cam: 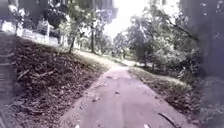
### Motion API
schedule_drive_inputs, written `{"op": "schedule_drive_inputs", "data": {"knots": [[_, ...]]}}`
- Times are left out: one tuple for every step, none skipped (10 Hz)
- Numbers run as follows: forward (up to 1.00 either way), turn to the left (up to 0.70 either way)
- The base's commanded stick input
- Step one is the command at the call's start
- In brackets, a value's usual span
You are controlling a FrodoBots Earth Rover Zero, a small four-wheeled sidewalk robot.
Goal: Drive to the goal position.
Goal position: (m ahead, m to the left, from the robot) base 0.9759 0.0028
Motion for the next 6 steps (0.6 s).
{"op": "schedule_drive_inputs", "data": {"knots": [[0.5,0.0],[0.5,0.0],[0.5,0.0],[0.5,0.0],[0.5,0.0],[0.5,0.0]]}}
